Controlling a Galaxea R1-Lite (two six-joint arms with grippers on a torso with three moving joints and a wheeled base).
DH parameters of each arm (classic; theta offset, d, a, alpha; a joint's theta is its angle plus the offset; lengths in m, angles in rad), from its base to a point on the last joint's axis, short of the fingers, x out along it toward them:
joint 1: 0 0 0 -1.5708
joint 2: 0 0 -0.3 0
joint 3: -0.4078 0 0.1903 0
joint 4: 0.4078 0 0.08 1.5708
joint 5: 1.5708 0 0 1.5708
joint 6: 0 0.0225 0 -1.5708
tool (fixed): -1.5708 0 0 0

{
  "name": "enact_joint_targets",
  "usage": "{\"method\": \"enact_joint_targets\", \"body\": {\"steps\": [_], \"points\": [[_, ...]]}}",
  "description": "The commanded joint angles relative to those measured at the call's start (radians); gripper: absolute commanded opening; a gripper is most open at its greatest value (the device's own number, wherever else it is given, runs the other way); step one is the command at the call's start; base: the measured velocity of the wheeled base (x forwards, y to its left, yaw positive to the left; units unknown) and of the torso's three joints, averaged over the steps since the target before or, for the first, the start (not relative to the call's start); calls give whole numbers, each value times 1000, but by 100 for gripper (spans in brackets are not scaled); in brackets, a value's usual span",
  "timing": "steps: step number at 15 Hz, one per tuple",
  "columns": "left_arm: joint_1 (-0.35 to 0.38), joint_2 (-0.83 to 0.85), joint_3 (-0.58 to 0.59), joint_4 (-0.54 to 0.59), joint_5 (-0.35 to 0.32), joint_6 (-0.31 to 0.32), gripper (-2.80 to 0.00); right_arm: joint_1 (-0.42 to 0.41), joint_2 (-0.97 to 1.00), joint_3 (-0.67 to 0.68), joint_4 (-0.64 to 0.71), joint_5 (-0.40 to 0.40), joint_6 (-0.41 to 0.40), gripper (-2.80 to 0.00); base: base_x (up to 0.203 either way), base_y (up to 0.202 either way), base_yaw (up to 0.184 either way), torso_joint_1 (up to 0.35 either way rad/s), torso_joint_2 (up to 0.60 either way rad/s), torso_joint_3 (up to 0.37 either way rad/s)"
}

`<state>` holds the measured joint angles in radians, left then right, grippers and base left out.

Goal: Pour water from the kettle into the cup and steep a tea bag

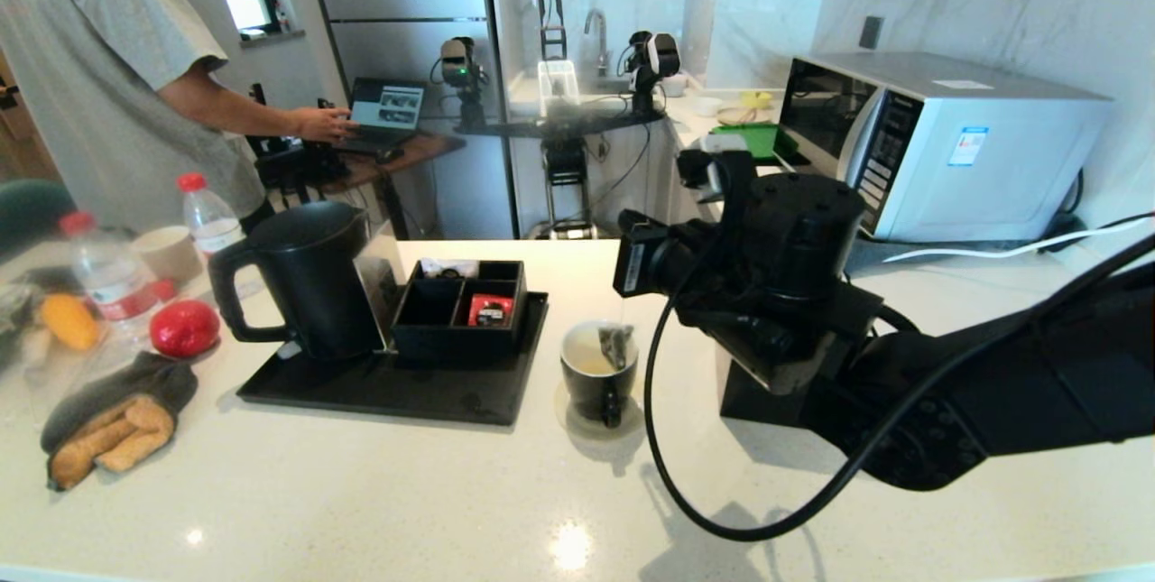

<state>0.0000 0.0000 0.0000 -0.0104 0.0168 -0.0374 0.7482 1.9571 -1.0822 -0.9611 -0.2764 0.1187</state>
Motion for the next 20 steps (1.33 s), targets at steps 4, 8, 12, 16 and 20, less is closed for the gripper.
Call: {"method": "enact_joint_targets", "body": {"steps": [4, 8, 12, 16, 20], "points": [[0, 0, 0, 0, 0, -1, -280, -40, -16, 2, -4, -10, 1, -280, 0, 0, 0, 0, 0, 0], [0, 0, 0, 0, 0, -1, -280, -58, -17, 5, -5, -10, 1, -280, 0, 0, 0, 0, 0, 0], [-1, 0, 0, 0, 0, -1, -280, -58, -15, 5, -5, -10, -1, -280, 0, 0, 0, 0, 0, 0], [0, 0, 0, 0, 0, -1, -280, -58, -15, 11, -5, -10, 0, -280, 0, 0, 0, 0, 0, 0], [0, 0, 0, 0, 0, -1, -280, -64, -18, 10, -7, -10, 1, -280, 0, 0, 0, 0, 0, 0]]}}
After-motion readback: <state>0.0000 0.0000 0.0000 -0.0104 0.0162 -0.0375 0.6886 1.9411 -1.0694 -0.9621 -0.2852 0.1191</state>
